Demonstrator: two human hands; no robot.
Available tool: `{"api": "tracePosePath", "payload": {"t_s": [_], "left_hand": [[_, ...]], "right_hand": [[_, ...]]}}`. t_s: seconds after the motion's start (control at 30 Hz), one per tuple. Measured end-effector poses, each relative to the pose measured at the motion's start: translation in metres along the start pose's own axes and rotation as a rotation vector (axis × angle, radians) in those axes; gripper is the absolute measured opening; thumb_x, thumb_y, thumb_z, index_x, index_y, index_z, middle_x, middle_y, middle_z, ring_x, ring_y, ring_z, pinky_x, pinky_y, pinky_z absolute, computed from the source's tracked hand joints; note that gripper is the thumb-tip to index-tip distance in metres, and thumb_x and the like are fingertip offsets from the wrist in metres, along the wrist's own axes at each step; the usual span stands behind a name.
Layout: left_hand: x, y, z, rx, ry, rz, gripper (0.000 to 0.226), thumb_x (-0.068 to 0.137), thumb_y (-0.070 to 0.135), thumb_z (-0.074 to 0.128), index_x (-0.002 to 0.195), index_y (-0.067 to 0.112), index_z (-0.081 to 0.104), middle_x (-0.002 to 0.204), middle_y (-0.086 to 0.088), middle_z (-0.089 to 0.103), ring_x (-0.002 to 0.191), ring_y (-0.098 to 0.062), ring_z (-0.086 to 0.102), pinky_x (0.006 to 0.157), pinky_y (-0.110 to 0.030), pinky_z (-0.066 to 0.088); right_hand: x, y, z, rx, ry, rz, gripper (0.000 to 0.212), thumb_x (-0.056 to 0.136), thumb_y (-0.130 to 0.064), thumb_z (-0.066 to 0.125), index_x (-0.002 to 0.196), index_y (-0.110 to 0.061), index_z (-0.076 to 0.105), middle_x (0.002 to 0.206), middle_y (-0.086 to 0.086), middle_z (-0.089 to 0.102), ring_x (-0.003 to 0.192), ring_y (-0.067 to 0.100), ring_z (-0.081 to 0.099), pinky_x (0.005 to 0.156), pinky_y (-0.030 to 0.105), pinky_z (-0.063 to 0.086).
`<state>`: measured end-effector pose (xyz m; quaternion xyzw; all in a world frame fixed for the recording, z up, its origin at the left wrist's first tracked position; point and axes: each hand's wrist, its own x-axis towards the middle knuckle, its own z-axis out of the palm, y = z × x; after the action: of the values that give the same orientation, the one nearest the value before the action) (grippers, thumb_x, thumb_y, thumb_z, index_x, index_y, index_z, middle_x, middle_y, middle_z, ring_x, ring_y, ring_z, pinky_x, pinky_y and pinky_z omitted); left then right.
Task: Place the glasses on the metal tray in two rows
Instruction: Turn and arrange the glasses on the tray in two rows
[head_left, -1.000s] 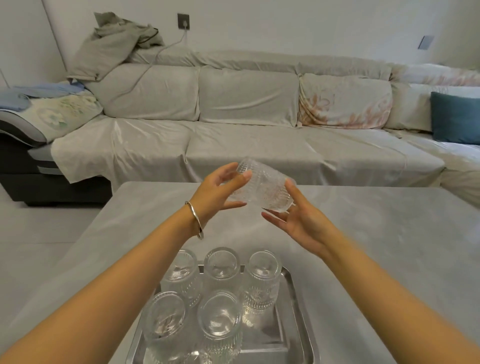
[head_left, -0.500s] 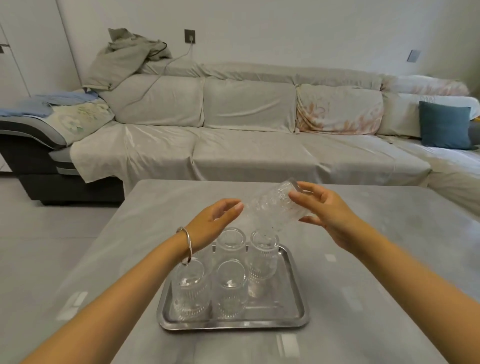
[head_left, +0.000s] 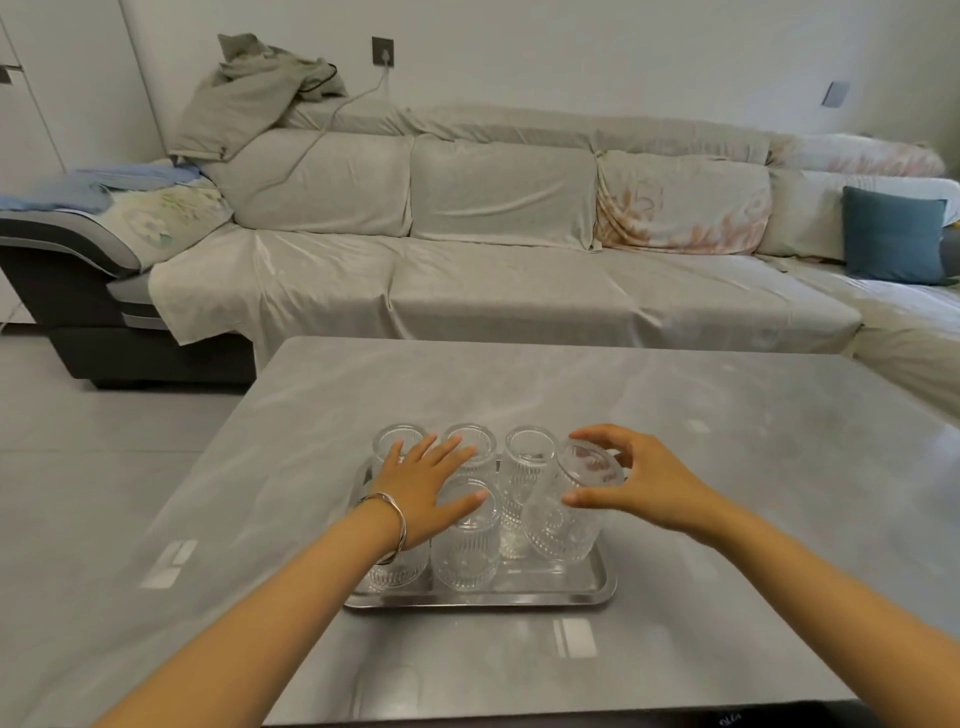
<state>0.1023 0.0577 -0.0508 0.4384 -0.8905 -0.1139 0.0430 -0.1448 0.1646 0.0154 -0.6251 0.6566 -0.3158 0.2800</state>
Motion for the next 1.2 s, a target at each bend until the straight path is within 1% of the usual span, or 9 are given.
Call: {"api": "tracePosePath", "payload": {"t_s": [0.07,0.37,0.53,0.77,0.9,1.0,1.1,1.13,1.2], "left_hand": [[-0.001,0.000,0.001,0.006,0.005,0.001,0.069,0.083,0.069,0.022,0.143,0.039,0.009,0.157,0.012,0.004,0.145,-0.015,-0.003,0.117,-0.047,-0.007],[-0.003,0.001,0.000,0.013,0.003,0.001,0.069,0.083,0.068,0.021,0.143,0.039,0.008,0.157,0.011,0.003,0.145,-0.016,-0.003,0.117,-0.047,-0.006],[-0.004,0.001,0.000,0.007,0.006,0.009,0.068,0.083,0.068,0.022,0.143,0.038,0.008,0.158,0.011,0.003,0.145,-0.016,-0.004,0.117,-0.048,-0.005],[-0.003,0.000,0.002,-0.039,0.044,0.015,0.068,0.082,0.068,0.027,0.142,0.039,0.014,0.157,0.010,0.009,0.145,-0.015,0.001,0.117,-0.047,-0.004],[-0.005,-0.003,-0.004,-0.109,0.095,0.037,0.071,0.080,0.067,0.037,0.141,0.033,0.023,0.155,0.008,0.018,0.144,-0.014,0.008,0.118,-0.041,0.004],[-0.014,-0.016,-0.009,-0.210,0.218,0.025,0.074,0.078,0.066,0.044,0.141,0.030,0.026,0.153,0.007,0.023,0.143,-0.014,0.014,0.118,-0.036,0.011],[-0.024,-0.034,-0.009,-0.549,0.369,-0.101,0.075,0.078,0.054,0.056,0.141,0.030,0.024,0.152,0.005,0.024,0.141,-0.015,0.019,0.113,-0.034,0.018],[-0.026,-0.038,-0.008,-0.671,0.377,-0.155,0.077,0.078,0.050,0.060,0.142,0.031,0.021,0.153,0.005,0.021,0.141,-0.015,0.017,0.111,-0.033,0.018],[-0.029,-0.046,-0.005,-0.893,0.294,-0.239,0.088,0.074,0.047,0.065,0.143,0.036,0.012,0.156,0.006,0.011,0.142,-0.017,0.014,0.110,-0.034,0.019]], "right_hand": [[0.000,0.006,0.013,-0.049,-0.003,-0.005,0.079,0.053,-0.050,0.085,0.124,-0.032,0.054,0.112,-0.021,0.058,0.095,-0.008,0.056,0.074,0.008,0.044],[0.002,0.020,0.049,-0.111,0.015,-0.041,0.077,0.055,-0.043,0.087,0.124,-0.033,0.054,0.122,-0.018,0.054,0.112,0.002,0.051,0.097,0.021,0.040],[0.006,0.020,0.057,-0.122,0.021,-0.039,0.080,0.056,-0.042,0.087,0.127,-0.028,0.053,0.132,-0.010,0.054,0.119,0.009,0.052,0.103,0.029,0.042],[0.009,0.024,0.063,-0.138,0.025,-0.027,0.080,0.057,-0.046,0.084,0.128,-0.032,0.051,0.136,-0.009,0.052,0.121,0.010,0.051,0.104,0.034,0.043],[0.008,0.028,0.066,-0.132,0.021,-0.050,0.078,0.061,-0.047,0.082,0.129,-0.033,0.048,0.137,-0.011,0.048,0.118,0.006,0.049,0.099,0.025,0.042],[0.003,0.028,0.067,-0.072,0.039,-0.086,0.072,0.061,-0.055,0.077,0.125,-0.039,0.047,0.132,-0.016,0.046,0.113,-0.004,0.047,0.093,0.012,0.036],[0.002,0.030,0.068,0.070,0.235,-0.126,0.054,0.064,-0.059,0.069,0.113,-0.046,0.049,0.118,-0.018,0.051,0.105,-0.011,0.051,0.082,0.002,0.039],[0.004,0.031,0.068,0.126,0.273,-0.123,0.054,0.066,-0.056,0.069,0.115,-0.045,0.049,0.117,-0.020,0.049,0.105,-0.015,0.049,0.080,-0.001,0.038],[0.009,0.031,0.067,0.257,0.231,-0.058,0.065,0.066,-0.053,0.069,0.125,-0.044,0.045,0.124,-0.025,0.040,0.105,-0.023,0.044,0.081,-0.002,0.038]]}}
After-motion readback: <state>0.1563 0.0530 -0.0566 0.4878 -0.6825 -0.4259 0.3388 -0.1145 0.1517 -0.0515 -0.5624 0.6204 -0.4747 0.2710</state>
